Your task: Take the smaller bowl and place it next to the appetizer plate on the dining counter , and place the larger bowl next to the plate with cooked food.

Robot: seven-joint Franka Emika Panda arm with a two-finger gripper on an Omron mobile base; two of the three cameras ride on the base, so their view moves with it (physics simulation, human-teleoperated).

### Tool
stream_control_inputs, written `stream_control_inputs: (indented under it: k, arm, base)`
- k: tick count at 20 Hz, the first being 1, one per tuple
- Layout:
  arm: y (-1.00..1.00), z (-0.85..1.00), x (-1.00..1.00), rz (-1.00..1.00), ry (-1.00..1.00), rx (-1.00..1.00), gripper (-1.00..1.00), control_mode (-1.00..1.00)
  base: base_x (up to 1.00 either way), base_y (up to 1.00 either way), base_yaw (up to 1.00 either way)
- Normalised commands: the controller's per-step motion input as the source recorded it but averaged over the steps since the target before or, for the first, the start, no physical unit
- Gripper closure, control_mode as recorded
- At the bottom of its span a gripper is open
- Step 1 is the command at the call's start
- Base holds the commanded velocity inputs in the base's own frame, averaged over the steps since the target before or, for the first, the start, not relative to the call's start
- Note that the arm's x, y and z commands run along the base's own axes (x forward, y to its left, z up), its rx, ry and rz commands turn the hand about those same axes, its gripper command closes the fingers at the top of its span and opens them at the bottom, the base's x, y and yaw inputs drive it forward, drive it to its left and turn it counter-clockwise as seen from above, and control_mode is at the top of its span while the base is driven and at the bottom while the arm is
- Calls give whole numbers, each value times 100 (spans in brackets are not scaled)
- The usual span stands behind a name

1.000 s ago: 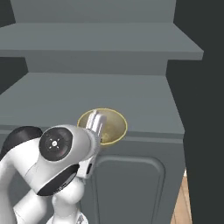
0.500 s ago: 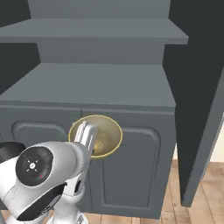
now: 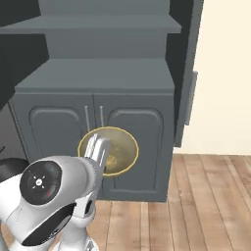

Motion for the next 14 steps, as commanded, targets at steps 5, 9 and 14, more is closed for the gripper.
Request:
stream_control_inputs:
  k: [5, 9, 14]
  arm:
    - [0, 0, 0, 0, 0, 0, 100, 100]
    - [0, 0, 0, 0, 0, 0, 100, 100]
    - [0, 0, 0, 0, 0, 0, 100, 100]
  base:
    - [-29, -12, -87]
    - [0, 0, -100]
    - [0, 0, -100]
